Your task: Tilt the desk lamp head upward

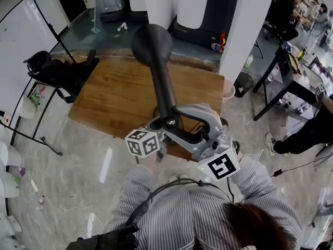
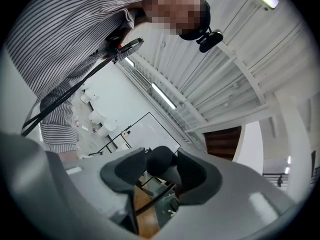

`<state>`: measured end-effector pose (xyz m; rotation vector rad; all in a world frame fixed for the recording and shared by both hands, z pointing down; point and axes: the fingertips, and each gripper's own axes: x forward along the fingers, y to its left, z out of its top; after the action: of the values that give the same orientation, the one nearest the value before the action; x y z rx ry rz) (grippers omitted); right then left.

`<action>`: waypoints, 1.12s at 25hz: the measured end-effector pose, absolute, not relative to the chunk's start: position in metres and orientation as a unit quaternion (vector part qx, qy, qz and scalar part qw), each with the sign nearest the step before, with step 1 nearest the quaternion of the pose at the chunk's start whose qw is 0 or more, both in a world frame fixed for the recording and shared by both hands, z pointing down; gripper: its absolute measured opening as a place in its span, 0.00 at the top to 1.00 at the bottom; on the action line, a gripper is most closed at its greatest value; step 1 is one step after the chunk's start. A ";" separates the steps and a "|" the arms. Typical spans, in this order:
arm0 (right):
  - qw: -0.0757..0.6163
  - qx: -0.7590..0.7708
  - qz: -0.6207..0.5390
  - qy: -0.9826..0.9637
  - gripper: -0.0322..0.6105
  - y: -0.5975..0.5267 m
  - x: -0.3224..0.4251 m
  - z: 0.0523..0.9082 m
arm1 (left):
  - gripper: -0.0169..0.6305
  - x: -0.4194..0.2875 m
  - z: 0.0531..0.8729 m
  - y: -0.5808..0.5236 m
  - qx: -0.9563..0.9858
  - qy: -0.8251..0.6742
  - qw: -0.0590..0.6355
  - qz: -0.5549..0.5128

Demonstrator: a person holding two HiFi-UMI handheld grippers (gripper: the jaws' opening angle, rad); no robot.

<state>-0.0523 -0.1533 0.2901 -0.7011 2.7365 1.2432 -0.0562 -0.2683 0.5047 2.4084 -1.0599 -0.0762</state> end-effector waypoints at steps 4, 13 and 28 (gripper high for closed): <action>0.007 -0.243 0.425 0.872 0.64 -0.156 -0.052 0.292 | 0.81 -0.055 0.504 -0.269 0.885 -0.392 0.251 -0.027; -0.027 -0.258 0.431 0.864 0.64 -0.162 -0.049 0.313 | 0.81 -0.055 0.505 -0.271 0.885 -0.391 0.250 -0.027; -0.007 -0.259 0.401 0.879 0.64 -0.166 -0.052 0.332 | 0.81 -0.055 0.505 -0.271 0.889 -0.386 0.247 -0.024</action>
<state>-0.0521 -0.1656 0.3320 -0.8171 2.7721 1.2652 -0.0545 -0.2708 0.5045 2.4228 -1.0522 -0.0662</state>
